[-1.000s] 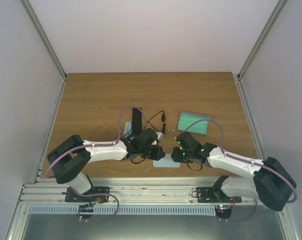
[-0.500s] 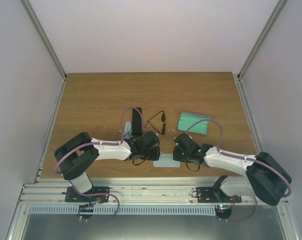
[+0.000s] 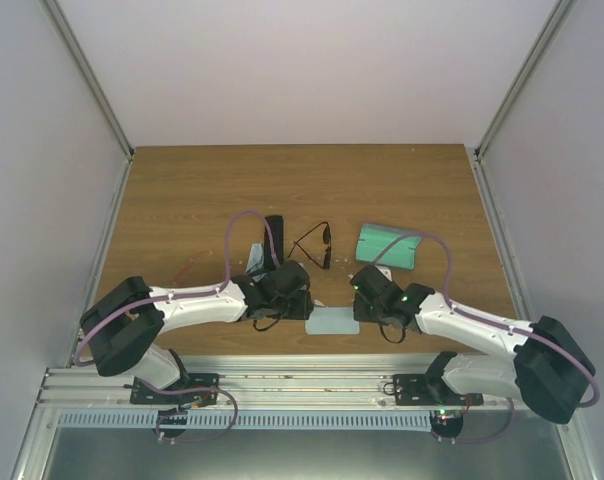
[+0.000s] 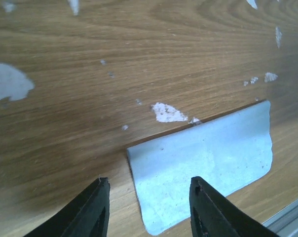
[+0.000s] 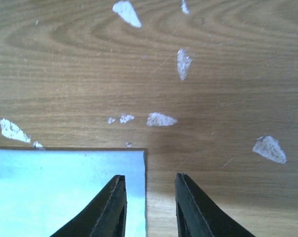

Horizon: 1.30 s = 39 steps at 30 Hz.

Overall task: Organize the sunglasses
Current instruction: Fold the glasses cleaning cloth at the center of the board, then pick up the glasses cleaning cloth from the center of the board.

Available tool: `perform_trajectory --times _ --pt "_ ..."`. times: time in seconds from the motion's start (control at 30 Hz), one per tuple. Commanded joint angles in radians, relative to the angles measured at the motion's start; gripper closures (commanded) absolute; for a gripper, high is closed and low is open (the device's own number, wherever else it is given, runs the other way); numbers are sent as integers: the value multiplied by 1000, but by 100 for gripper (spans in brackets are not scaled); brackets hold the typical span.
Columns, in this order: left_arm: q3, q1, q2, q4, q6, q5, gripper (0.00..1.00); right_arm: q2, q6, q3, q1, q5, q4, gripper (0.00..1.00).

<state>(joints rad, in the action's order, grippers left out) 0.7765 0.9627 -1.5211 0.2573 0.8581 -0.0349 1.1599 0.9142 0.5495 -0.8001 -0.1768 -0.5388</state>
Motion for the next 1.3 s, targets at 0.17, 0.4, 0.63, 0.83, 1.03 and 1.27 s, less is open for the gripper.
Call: perform_trajectory --times 0.17,0.4,0.63,0.83,1.03,1.27 --pt "-68 4 43 6 66 -18 50 101 24 26 -111 -10 -57 69" --pt "-78 4 9 -36 97 -71 54 166 17 11 -128 29 -15 76" --pt "-83 7 -27 -58 117 -95 58 168 -18 6 -137 91 22 80" --pt "-67 8 -53 -47 117 -96 62 181 -25 6 -137 99 24 84" --pt "-56 11 -79 -23 121 -90 66 188 -2 8 -137 62 2 91" --pt "-46 21 -109 -25 130 -94 70 185 9 6 -137 56 6 94"
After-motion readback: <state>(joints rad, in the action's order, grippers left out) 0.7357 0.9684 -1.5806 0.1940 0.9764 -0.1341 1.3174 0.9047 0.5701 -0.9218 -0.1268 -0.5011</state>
